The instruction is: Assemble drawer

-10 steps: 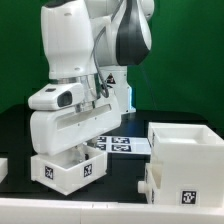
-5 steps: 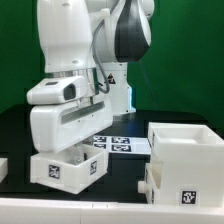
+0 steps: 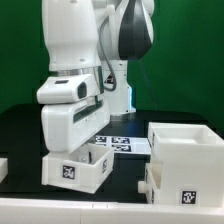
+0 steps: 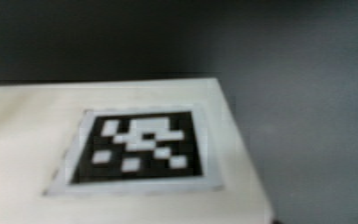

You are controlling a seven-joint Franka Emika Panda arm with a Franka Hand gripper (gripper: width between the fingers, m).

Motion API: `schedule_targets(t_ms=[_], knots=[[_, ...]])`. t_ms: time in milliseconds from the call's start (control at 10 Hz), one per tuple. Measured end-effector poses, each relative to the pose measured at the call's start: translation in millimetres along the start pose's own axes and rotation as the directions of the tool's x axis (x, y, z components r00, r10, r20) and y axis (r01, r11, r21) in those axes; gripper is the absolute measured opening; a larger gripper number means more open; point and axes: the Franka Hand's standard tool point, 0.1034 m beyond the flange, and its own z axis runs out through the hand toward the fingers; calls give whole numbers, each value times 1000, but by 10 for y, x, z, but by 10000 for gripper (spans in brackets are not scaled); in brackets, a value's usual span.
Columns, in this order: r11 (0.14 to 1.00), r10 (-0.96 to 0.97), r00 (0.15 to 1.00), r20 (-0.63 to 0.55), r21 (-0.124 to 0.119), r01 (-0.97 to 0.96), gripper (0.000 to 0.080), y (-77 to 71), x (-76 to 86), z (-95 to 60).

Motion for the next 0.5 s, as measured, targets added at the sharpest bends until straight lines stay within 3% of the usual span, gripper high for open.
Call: schedule_targets(t_ms=[100,200,500], knots=[[999,-52,999,2,13,52,36,73,105,-54],[994,-107,994,-3,11,107,36,75,164,-52],[994,-109,994,-3,12,109,36,71,138,-47]])
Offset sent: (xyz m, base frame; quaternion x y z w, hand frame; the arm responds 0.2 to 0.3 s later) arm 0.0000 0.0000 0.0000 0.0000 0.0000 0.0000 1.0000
